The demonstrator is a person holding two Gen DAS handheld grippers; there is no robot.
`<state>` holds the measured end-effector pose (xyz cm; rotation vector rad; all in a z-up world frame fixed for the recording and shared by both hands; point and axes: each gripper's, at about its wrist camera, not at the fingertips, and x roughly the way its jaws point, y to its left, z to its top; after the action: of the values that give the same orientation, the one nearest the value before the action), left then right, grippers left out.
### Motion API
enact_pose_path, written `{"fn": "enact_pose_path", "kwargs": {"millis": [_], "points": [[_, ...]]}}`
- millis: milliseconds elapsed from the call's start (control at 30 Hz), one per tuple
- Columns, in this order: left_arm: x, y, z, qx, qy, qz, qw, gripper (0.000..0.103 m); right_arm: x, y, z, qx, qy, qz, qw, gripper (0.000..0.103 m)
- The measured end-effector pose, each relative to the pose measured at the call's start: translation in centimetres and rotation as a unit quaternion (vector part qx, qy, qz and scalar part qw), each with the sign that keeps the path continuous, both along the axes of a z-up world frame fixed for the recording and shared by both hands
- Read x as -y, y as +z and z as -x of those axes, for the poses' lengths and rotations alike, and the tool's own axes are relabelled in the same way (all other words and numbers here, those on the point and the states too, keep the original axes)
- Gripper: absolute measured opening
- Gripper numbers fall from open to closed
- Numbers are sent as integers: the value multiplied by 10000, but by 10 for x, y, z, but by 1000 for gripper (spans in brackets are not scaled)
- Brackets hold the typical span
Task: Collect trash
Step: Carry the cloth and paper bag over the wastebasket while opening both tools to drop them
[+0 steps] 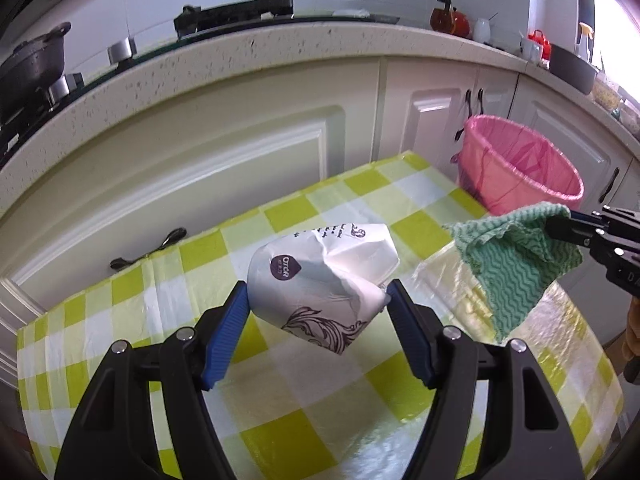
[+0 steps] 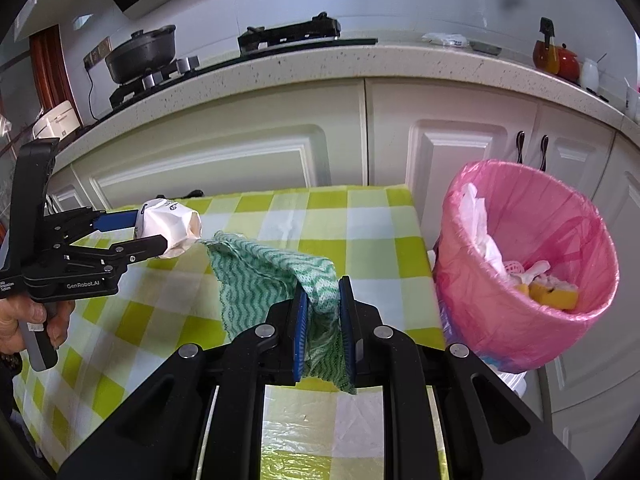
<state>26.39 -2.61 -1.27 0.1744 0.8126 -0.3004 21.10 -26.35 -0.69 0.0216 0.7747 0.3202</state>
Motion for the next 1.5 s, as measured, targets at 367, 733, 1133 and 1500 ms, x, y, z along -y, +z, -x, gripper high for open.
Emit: {"fn": "enact_pose_path", "kwargs": {"millis": [367,733,1133,1500], "points": [[68,57,-6,364,-316,416,9980,68,79,44,-11,398,-595,67,9974,16],[167,87,-38,378,-663,974,9923,68,181,58,-54,481,-1565,-24,9865,16],[264,79,-81,152,-1082,833,9905,68,225,52,-107,487,-1878,110,9809,28],[298,64,-114,-155,-1100,916,9896,78,262,51,-90,539,-2183,93,9743,61]]}}
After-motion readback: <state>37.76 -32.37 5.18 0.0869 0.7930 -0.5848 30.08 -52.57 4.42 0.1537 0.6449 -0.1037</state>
